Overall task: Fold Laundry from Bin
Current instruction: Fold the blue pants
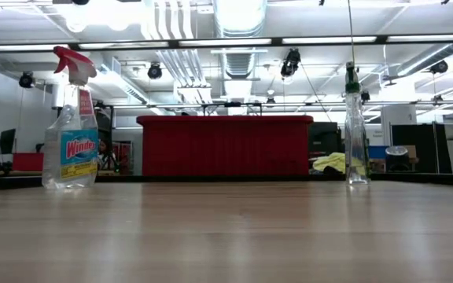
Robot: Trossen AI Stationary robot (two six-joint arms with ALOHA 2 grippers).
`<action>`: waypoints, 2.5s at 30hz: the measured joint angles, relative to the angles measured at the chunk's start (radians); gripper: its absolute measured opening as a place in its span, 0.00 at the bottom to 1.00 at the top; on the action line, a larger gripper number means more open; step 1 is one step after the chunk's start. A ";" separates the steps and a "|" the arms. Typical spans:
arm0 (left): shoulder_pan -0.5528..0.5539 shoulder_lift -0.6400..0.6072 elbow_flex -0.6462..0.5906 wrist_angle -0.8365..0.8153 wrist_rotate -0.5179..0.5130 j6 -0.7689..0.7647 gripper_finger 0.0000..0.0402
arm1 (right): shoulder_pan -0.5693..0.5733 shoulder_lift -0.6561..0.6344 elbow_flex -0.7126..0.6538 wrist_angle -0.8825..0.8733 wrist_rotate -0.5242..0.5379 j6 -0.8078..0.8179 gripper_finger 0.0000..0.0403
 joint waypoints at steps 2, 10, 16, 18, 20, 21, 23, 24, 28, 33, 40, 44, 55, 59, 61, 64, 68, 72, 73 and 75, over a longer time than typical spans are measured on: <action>0.000 0.036 0.077 -0.105 -0.127 0.043 0.00 | -0.047 0.028 0.062 -0.051 0.037 0.000 0.07; 0.002 0.127 0.264 -0.342 -0.492 0.413 0.00 | -0.354 0.153 0.227 -0.084 -0.008 -0.091 0.07; 0.020 0.154 0.270 -0.335 -0.489 0.567 0.00 | -0.601 0.306 0.297 -0.033 -0.298 -0.208 0.07; 0.025 0.158 0.258 -0.335 -0.490 0.563 0.00 | -0.655 0.367 0.318 -0.025 -0.352 -0.235 0.07; 0.026 0.159 0.240 -0.334 -0.490 0.516 0.00 | -0.695 0.430 0.347 -0.028 -0.371 -0.246 0.07; 0.025 0.159 0.229 -0.336 -0.489 0.478 0.00 | -0.713 0.458 0.364 -0.040 -0.373 -0.251 0.07; 0.025 0.160 0.213 -0.344 -0.483 0.396 0.00 | -0.743 0.512 0.403 -0.089 -0.372 -0.269 0.07; 0.025 0.160 0.211 -0.357 -0.481 0.352 0.00 | -0.755 0.538 0.426 -0.114 -0.371 -0.284 0.07; 0.025 0.153 0.210 -0.408 -0.455 0.101 0.00 | -0.783 0.632 0.499 -0.160 -0.372 -0.355 0.07; 0.024 0.143 0.219 -0.385 -0.230 0.010 0.00 | -0.786 0.721 0.556 -0.150 -0.373 -0.514 0.07; 0.021 0.186 0.210 -0.291 -0.148 0.126 0.00 | -0.786 0.802 0.578 -0.148 -0.377 -0.480 0.07; 0.021 0.230 0.213 -0.263 -0.149 0.130 0.00 | -0.786 0.840 0.578 -0.188 -0.377 -0.414 0.07; 0.021 0.378 0.211 -0.263 -0.149 0.312 0.00 | -0.783 0.896 0.577 0.099 -0.377 -0.467 0.07; 0.021 0.424 0.211 -0.248 -0.149 0.336 0.00 | -0.783 0.918 0.577 0.168 -0.376 -0.482 0.07; 0.021 0.449 0.211 -0.248 -0.149 0.351 0.00 | -0.784 0.931 0.577 0.186 -0.376 -0.496 0.07; 0.021 0.479 0.211 -0.242 -0.149 0.359 0.00 | -0.785 0.946 0.577 0.197 -0.376 -0.557 0.07; 0.021 0.494 0.211 -0.236 -0.149 0.359 0.00 | -0.781 0.949 0.578 0.197 -0.368 -0.532 0.07; 0.021 0.492 0.211 -0.234 -0.149 0.350 0.00 | -0.780 0.941 0.578 0.186 -0.369 -0.458 0.07; 0.021 0.490 0.211 -0.234 -0.149 0.348 0.00 | -0.780 0.940 0.578 0.184 -0.369 -0.448 0.07; 0.021 0.488 0.211 -0.233 -0.149 0.338 0.00 | -0.780 0.939 0.578 0.183 -0.369 -0.444 0.07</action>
